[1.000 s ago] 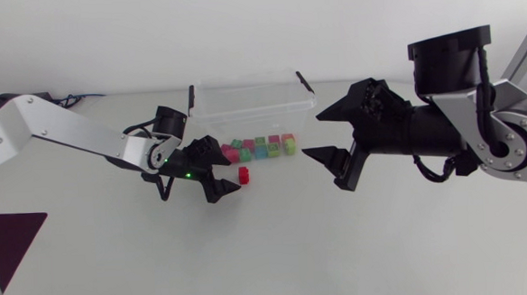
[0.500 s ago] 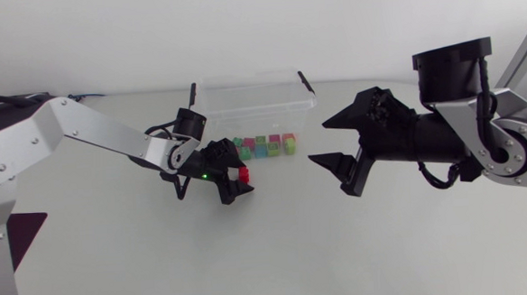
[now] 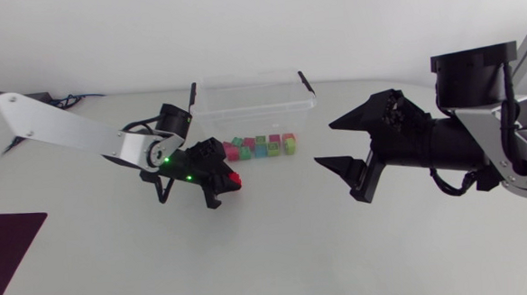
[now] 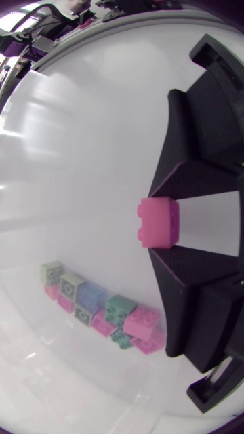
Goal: Pick up the duplo bricks and place them in the container
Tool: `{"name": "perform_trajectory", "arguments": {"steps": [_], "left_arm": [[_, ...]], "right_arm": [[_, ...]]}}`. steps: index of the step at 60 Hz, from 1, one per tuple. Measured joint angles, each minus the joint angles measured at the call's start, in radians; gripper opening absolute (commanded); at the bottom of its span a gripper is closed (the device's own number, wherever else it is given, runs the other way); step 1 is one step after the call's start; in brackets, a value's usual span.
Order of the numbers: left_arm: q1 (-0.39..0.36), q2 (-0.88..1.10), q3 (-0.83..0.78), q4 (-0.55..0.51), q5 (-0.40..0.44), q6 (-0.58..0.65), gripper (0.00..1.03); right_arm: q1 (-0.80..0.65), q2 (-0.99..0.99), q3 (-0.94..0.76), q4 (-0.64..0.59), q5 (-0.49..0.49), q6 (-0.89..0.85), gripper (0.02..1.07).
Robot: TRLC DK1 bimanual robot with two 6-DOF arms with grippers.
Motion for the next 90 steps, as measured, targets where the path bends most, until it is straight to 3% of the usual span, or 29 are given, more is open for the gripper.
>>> {"name": "perform_trajectory", "arguments": {"steps": [10,15,25,34,45,48,52,54,59,75,90], "left_arm": [[0.021,-0.229,-0.026,-0.034,0.01,-0.031,0.15],[0.045,-0.334,-0.008,-0.026,0.032,-0.108,0.15],[0.079,-0.339,0.047,0.147,0.026,-0.294,0.15],[0.076,-0.267,0.104,0.284,-0.084,-0.416,0.17],[0.053,-0.104,0.232,0.354,-0.225,-0.502,0.17],[0.044,-0.061,0.266,0.355,-0.241,-0.515,0.26],[0.034,-0.02,0.297,0.355,-0.264,-0.525,0.56],[0.027,-0.002,0.308,0.355,-0.287,-0.526,0.78],[0.014,0.021,0.324,0.354,-0.326,-0.527,0.98],[0.001,-0.008,0.328,0.343,-0.386,-0.583,0.98],[-0.007,-0.318,0.186,0.356,-0.545,-0.595,0.98]], "right_arm": [[0.0,-0.055,-0.005,-0.022,0.0,0.004,0.89],[0.0,-0.097,-0.016,-0.042,0.001,0.015,0.89],[0.0,-0.158,-0.032,-0.048,0.001,0.023,0.89],[-0.018,-0.208,-0.055,-0.09,0.004,0.026,0.89],[-0.03,-0.259,-0.072,-0.118,0.004,0.031,0.89],[-0.032,-0.273,-0.078,-0.124,0.005,0.035,0.89],[-0.033,-0.288,-0.083,-0.133,0.008,0.037,0.89],[-0.034,-0.296,-0.085,-0.14,0.009,0.038,0.89],[-0.04,-0.311,-0.085,-0.146,0.012,0.038,0.89],[-0.085,-0.368,-0.085,-0.151,0.024,0.042,0.92],[-0.137,-0.483,-0.106,-0.08,0.087,0.091,0.92]]}}
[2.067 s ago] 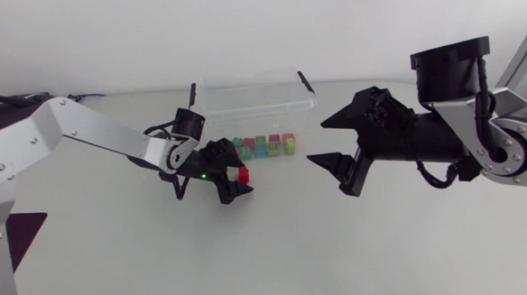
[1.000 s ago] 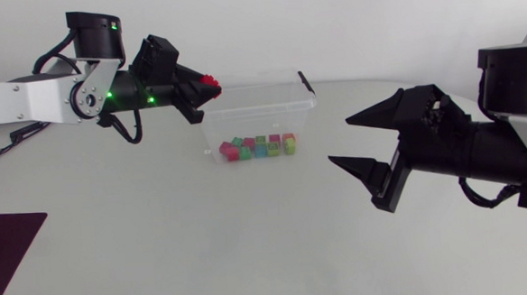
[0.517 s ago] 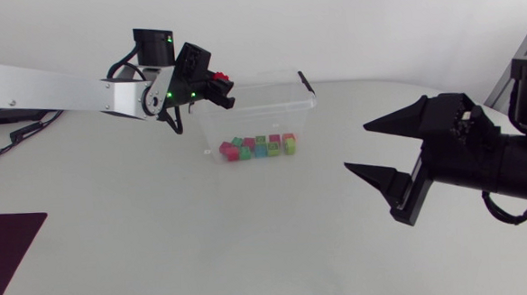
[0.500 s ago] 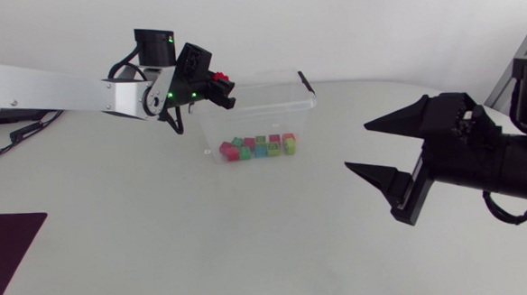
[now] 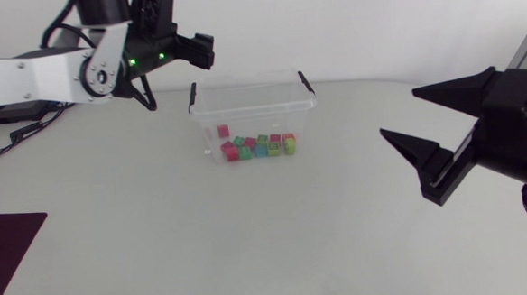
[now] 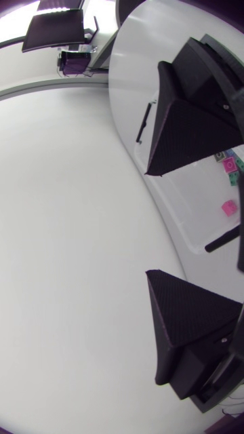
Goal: Pick up the duplo bricks and place them in the container
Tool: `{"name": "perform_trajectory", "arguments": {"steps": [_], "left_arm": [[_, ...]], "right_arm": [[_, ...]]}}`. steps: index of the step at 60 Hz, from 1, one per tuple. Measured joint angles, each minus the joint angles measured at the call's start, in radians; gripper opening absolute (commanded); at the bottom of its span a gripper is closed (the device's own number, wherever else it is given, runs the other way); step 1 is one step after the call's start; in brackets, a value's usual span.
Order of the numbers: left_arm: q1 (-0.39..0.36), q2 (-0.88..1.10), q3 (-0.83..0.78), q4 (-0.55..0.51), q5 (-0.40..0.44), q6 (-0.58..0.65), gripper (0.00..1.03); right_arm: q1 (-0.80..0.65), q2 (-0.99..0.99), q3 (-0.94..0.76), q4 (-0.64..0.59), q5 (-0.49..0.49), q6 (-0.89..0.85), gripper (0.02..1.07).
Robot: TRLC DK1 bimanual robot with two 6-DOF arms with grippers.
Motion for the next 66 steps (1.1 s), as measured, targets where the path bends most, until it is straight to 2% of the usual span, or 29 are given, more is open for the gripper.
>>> {"name": "perform_trajectory", "arguments": {"steps": [10,28,44,66], "left_arm": [[0.015,-0.209,-0.145,0.003,-0.041,0.007,0.98],[0.108,-0.548,-0.407,-0.01,-0.082,0.007,0.98],[0.151,-0.837,-0.594,-0.084,-0.107,0.007,0.98],[0.245,-1.152,-0.811,-0.148,-0.107,0.006,0.98]], "right_arm": [[-0.048,-0.087,-0.05,0.05,0.05,0.04,0.92],[-0.119,-0.28,-0.176,0.097,0.146,0.098,0.92],[-0.124,-0.462,-0.293,0.112,0.249,0.13,0.92],[-0.125,-0.581,-0.4,0.121,0.286,0.183,0.92]]}}
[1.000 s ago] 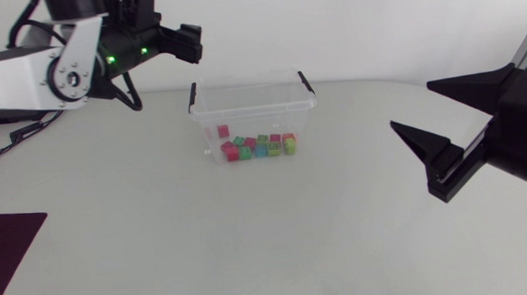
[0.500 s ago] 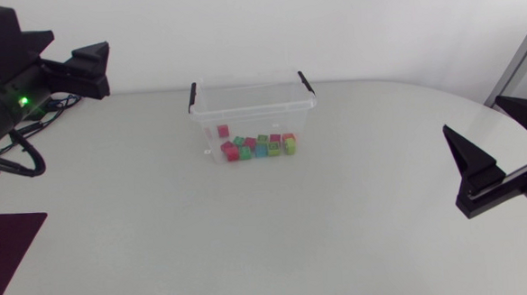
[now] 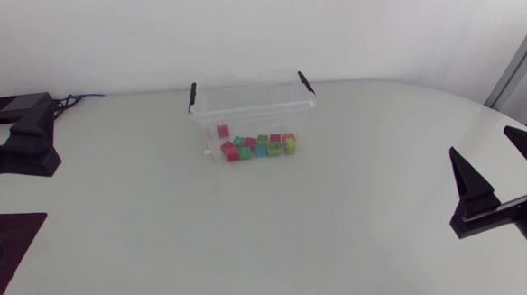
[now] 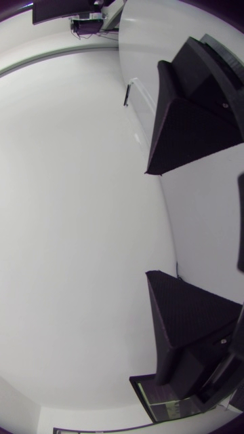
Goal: Pick up the duplo bricks and place them in the container
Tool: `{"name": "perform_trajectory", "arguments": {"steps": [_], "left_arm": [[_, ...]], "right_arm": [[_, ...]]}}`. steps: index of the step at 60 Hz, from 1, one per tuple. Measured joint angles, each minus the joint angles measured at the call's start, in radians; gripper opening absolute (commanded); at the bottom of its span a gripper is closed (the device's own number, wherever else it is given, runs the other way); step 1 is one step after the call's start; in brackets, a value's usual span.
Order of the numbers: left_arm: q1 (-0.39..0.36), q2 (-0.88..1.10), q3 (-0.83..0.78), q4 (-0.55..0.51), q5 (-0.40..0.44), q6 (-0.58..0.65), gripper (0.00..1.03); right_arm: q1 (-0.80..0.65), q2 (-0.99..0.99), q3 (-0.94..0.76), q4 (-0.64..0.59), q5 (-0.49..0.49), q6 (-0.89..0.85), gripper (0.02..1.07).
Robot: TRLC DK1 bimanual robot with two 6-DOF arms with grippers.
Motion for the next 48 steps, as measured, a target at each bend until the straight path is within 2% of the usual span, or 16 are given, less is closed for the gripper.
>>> {"name": "perform_trajectory", "arguments": {"steps": [48], "left_arm": [[0.066,-0.447,-0.415,-0.132,0.1,-0.219,0.98]], "right_arm": [[-0.071,-0.066,-0.178,0.003,0.01,0.336,0.92]]}}
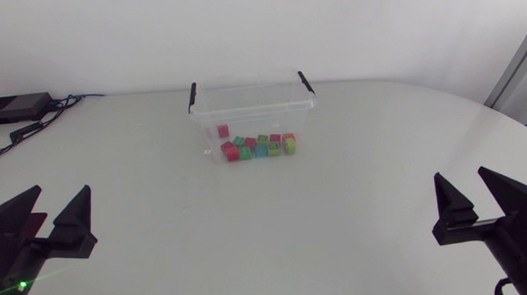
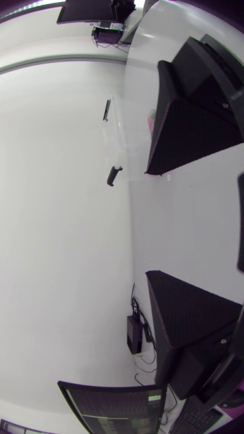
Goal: Pick up the duplo bricks and place them in the container
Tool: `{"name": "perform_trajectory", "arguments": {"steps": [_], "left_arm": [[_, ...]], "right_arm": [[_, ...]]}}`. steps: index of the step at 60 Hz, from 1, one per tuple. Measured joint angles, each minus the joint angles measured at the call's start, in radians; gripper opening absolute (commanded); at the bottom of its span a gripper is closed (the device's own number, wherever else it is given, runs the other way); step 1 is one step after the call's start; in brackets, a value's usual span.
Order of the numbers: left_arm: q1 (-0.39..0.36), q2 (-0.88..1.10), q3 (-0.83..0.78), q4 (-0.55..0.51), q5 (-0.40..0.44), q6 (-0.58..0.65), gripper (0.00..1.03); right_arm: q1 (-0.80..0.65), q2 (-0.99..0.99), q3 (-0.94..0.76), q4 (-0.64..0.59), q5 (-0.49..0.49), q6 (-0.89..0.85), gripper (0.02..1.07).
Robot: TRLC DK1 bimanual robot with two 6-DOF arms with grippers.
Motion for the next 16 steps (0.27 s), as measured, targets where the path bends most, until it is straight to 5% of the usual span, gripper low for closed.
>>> {"name": "perform_trajectory", "arguments": {"steps": [16], "left_arm": [[0.004,-0.035,-0.036,-0.014,0.01,-0.024,0.98]], "right_arm": [[-0.006,-0.005,-0.013,0.0,0.007,0.034,1.01]]}}
